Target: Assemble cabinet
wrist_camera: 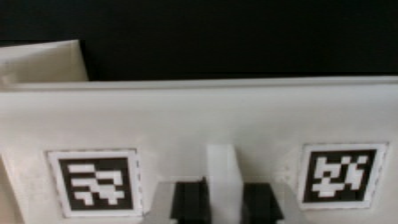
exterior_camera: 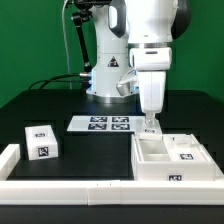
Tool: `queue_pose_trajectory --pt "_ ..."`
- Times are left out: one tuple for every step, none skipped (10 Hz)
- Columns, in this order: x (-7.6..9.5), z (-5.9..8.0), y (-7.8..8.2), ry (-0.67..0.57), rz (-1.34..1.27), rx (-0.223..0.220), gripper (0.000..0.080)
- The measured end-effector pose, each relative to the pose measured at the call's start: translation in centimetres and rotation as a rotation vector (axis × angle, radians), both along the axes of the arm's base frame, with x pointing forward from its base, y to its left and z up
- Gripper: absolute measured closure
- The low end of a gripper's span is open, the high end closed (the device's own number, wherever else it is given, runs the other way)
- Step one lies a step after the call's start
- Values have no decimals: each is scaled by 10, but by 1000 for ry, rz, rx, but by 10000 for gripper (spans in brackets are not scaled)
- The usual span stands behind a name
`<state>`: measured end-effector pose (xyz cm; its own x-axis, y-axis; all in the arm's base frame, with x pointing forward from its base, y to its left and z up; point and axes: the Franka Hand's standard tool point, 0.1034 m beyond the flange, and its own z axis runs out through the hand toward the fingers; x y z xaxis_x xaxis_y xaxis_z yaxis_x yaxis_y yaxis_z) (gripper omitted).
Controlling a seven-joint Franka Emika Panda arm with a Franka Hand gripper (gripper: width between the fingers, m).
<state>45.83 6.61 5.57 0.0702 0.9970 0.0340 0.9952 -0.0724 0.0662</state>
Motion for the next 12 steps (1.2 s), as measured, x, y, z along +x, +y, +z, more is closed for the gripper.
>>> queue_pose_trajectory --pt "0 0 0 0 -1 0 731" --pt "0 0 0 0 -2 0 731" --pt "0 0 0 0 -2 0 731" --pt "0 0 0 0 -2 0 731" --pt "0 0 0 1 -1 0 731" --pt "1 -1 -3 8 5 -2 731" --pt "6 -1 -5 2 19 -2 731" --pt "12 -1 -6 -4 23 0 731" --pt "16 -1 -6 -7 26 1 731" --pt "17 -1 -6 -7 32 1 731" --pt "17 -1 -6 -7 35 0 731" --pt "16 0 -6 -9 34 1 731"
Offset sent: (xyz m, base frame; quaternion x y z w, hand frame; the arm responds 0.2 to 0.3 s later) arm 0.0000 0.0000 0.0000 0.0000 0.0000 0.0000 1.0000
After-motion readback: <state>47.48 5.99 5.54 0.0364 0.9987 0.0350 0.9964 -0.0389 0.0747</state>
